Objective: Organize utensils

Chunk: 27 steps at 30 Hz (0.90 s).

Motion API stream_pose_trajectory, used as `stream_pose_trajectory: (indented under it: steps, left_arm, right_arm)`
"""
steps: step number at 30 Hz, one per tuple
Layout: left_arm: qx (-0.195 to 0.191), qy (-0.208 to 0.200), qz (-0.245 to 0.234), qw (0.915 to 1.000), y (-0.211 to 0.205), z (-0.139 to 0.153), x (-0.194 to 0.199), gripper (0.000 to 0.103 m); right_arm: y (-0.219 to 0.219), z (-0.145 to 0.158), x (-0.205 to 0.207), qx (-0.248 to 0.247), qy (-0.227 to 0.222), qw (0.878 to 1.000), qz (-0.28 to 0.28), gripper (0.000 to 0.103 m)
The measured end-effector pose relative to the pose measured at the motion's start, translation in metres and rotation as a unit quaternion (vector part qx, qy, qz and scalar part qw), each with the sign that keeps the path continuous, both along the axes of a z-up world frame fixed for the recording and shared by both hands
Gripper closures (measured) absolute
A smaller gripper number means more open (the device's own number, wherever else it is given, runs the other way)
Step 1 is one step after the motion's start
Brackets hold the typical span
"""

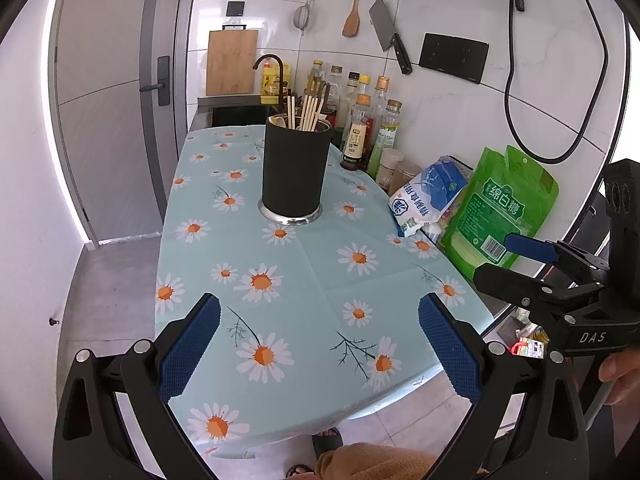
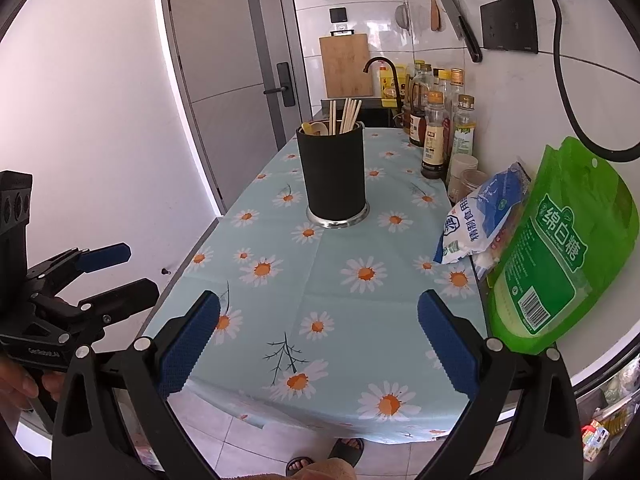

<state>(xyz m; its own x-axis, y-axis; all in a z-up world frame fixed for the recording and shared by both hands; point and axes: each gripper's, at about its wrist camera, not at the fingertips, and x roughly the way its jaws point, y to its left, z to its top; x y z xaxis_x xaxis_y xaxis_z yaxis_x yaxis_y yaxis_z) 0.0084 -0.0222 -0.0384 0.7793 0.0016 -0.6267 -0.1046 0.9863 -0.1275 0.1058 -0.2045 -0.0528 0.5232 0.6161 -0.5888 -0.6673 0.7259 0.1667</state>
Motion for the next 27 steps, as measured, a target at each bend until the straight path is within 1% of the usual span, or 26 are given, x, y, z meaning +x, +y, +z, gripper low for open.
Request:
stream_pose_trajectory:
  steps: [27]
  left_arm:
    - [-0.007,-0.004,-0.004,1.0,-0.0021,-0.001,-0.0031,0.006]
  right_arm:
    - [-0.002,0.0025,-0.0019,-0.004,0.0,1.0,-0.003,0.005]
